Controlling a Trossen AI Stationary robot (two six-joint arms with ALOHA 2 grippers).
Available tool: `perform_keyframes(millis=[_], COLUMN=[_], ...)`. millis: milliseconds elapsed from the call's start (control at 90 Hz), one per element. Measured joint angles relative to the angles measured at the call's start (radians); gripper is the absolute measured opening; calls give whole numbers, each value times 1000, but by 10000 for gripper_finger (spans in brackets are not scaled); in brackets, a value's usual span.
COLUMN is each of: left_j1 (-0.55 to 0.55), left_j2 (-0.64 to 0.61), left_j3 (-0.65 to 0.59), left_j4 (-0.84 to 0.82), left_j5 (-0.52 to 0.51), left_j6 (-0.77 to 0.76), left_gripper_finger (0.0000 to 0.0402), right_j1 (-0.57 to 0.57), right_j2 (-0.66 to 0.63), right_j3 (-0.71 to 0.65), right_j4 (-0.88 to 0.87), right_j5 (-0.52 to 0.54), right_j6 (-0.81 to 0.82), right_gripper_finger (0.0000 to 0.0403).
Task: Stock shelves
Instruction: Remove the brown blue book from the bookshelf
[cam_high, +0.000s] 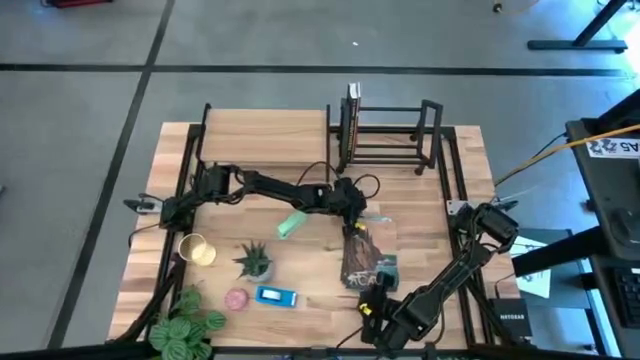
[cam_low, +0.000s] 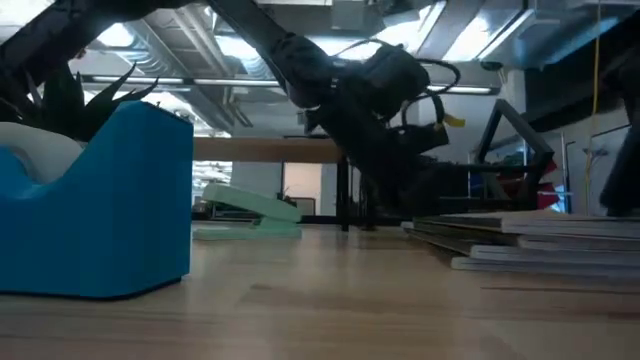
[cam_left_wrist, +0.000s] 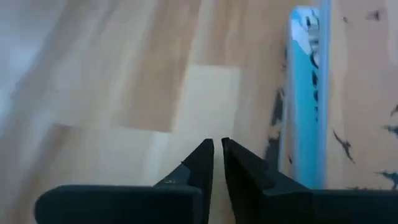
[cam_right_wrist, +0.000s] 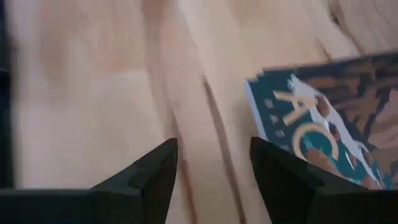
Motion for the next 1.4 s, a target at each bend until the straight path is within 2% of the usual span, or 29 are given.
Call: perform_keyframes(millis=[78, 167, 311, 411, 478, 556, 700, 867, 1033, 1156, 1400], left_j1=[-8, -21, -67, -105, -124, -138, -134, -113, -94, -90, -87], left_j2=[-48, -117, -230, -266, -265, -251, -231, -203, -151, -131, -127], left_j3=[0, 0, 1, -5, -38, -97, -202, -265, -266, -266, -266], left_j4=[-26, -100, -334, -527, -588, -569, -422, -193, -54, 14, 42], left_j5=[-35, -41, -36, -10, 1, 0, -42, -34, 33, 38, 35], left_j6=[12, 15, -19, -48, -55, -74, -110, -135, -164, -179, -206], left_gripper_finger=[21, 21, 21, 21, 21, 21, 21, 21, 21, 21, 21], right_j1=[6, 16, 21, 20, 9, -19, -66, -129, -187, -219, -245], right_j2=[-2, -2, -13, -28, -45, -69, -106, -150, -161, -155, -152], right_j3=[64, 133, 172, 140, 89, 8, -153, -290, -310, -288, -257], right_j4=[-76, -258, -642, -761, -742, -678, -627, -451, -399, -379, -320], right_j5=[-18, -64, -276, -365, -378, -424, -453, -454, -461, -402, -349], right_j6=[-10, -3, 106, 100, 43, -14, -30, -92, -158, -200, -273], right_gripper_finger=[188, 183, 158, 139, 129, 119, 100, 83, 69, 62, 60])
